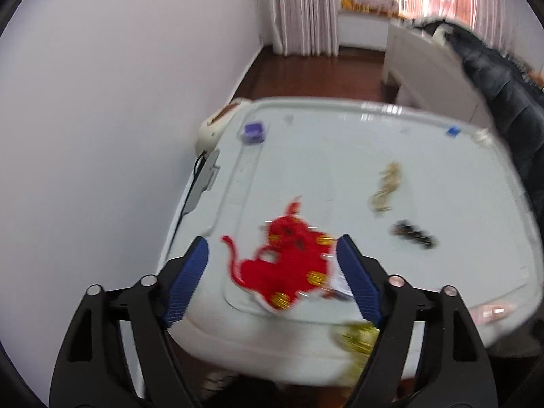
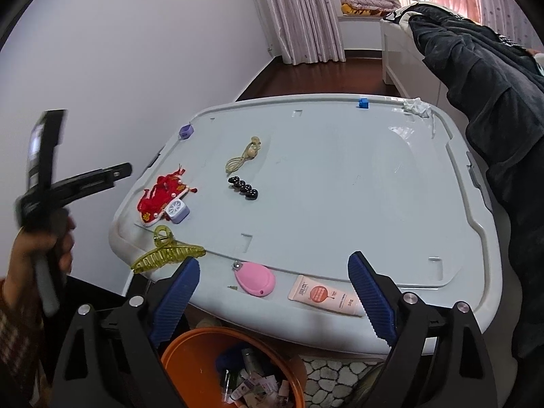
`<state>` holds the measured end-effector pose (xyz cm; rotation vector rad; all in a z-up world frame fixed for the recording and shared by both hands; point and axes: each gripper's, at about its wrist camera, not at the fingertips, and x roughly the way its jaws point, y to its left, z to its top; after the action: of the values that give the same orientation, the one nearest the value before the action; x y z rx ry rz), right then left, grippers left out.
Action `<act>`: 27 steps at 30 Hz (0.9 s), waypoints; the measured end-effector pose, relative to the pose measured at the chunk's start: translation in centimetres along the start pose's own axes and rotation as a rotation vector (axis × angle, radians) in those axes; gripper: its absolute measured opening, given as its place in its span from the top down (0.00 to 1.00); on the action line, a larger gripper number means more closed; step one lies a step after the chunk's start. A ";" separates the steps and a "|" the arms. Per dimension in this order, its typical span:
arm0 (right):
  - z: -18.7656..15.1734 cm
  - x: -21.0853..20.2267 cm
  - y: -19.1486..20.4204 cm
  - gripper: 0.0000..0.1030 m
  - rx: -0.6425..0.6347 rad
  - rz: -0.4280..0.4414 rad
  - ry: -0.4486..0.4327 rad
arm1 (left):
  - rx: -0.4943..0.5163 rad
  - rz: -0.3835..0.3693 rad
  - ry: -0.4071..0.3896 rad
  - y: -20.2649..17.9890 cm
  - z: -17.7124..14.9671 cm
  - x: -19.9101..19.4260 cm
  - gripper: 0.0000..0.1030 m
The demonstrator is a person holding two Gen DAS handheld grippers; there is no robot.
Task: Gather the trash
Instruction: 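Grasp the red knitted ornament with the left gripper while the right grasps the beige beaded cord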
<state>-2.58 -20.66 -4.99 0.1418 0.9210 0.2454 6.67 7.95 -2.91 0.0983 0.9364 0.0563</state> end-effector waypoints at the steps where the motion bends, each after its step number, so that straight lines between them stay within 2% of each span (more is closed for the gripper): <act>1: 0.1 0.1 0.0 0.15 0.005 0.003 0.001 | 0.005 0.008 0.043 0.5 0.3 1.8 0.26; 4: 0.5 0.3 0.1 0.15 0.012 0.025 0.002 | -0.032 -0.016 0.140 1.5 0.5 5.5 0.26; 6: 0.7 0.4 0.5 0.15 -0.007 0.021 -0.003 | -0.051 -0.082 0.192 1.6 0.3 7.1 0.26; 9: 0.7 0.9 1.2 0.15 -0.046 -0.002 0.004 | -0.042 -0.106 0.193 0.9 0.1 7.9 0.26; 13: 0.4 1.7 2.1 0.15 -0.082 -0.008 0.025 | -0.030 -0.082 0.222 0.5 -0.1 9.8 0.26; 14: 0.4 1.8 2.3 0.15 -0.090 -0.012 0.026 | -0.040 -0.079 0.209 0.7 0.1 10.4 0.26; 16: 0.4 1.9 2.4 0.15 -0.097 -0.015 0.027 | -0.026 -0.048 0.172 0.5 0.1 10.5 0.35; 17: 0.4 1.9 2.4 0.15 -0.094 -0.013 0.028 | -0.018 -0.055 0.159 0.4 0.1 10.4 0.57; 18: 0.4 1.9 2.3 0.15 -0.088 -0.010 0.027 | -0.011 -0.070 0.155 0.2 0.3 10.1 0.84; 21: 0.6 1.9 2.0 0.14 -0.077 -0.009 0.027 | 0.017 -0.033 0.135 -0.3 0.1 9.2 0.89; 24: 1.0 2.1 1.7 0.13 -0.056 -0.006 0.034 | -0.029 -0.072 0.109 0.3 0.2 7.7 0.89; 27: 2.8 2.9 1.8 0.13 -0.035 0.016 0.047 | -0.040 -0.102 0.023 0.2 1.0 5.0 0.89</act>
<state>1.05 -18.19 -5.17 0.1116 0.9617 0.2808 10.47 8.51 -6.30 0.0134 0.9619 -0.0181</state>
